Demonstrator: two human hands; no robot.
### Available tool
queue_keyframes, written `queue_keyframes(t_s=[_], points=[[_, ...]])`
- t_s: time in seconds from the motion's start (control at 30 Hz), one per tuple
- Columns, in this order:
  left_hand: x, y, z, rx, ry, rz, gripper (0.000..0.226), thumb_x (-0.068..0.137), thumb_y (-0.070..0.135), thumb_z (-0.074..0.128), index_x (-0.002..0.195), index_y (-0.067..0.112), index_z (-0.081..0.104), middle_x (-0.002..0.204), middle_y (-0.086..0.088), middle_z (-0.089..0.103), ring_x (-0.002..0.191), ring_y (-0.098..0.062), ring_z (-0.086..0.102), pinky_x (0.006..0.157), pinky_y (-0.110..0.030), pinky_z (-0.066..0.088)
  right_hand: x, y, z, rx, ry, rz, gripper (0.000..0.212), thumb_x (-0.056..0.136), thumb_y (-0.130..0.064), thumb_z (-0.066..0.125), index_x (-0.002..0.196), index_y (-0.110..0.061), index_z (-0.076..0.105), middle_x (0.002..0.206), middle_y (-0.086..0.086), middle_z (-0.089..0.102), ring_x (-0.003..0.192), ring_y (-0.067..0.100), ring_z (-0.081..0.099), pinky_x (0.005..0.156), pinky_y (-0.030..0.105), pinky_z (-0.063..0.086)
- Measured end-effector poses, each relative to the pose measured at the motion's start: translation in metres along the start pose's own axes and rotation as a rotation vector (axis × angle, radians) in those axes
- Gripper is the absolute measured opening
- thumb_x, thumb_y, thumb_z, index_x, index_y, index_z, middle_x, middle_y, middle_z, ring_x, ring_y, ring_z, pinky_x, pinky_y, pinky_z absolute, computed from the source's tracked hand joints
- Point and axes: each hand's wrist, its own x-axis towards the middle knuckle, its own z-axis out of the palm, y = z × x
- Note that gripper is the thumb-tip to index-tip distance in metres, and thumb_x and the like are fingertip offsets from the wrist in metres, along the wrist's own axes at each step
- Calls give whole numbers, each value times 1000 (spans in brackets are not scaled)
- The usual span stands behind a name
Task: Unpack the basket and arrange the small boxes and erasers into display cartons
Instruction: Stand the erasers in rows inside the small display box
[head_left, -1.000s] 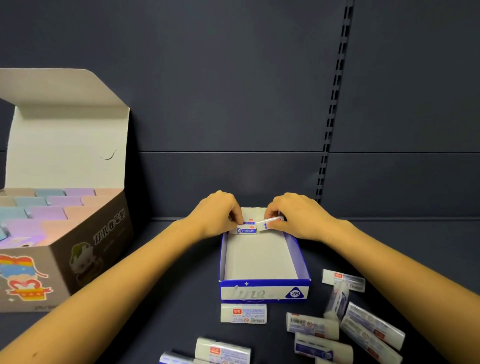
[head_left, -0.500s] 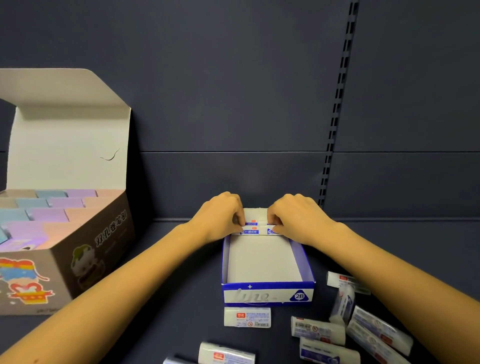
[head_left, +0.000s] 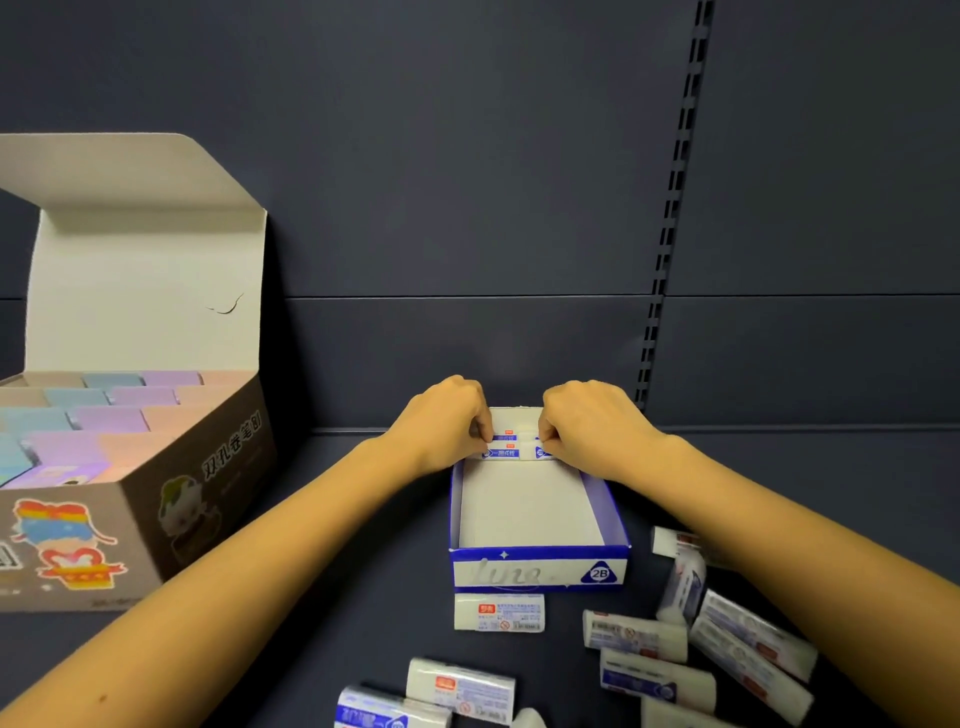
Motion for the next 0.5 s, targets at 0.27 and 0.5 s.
queue_keyframes(t_s=[0.27, 0.5], points=[[-38, 0, -24, -12, 186, 26, 22, 87, 32, 59, 99, 19, 72, 104, 4, 64, 94, -13, 57, 81, -37, 52, -39, 4, -49, 251, 82, 4, 22, 91, -31, 52, 105, -33, 68, 103, -10, 65, 94, 15, 59, 71, 28, 43], [-99, 13, -57, -303, 197, 124, 18, 82, 33, 68, 88, 17, 74, 77, 14, 62, 68, -11, 59, 61, -23, 47, -86, -26, -79, 396, 106, -92, 15, 88, -33, 58, 96, -33, 71, 94, -15, 67, 82, 6, 60, 75, 32, 53]])
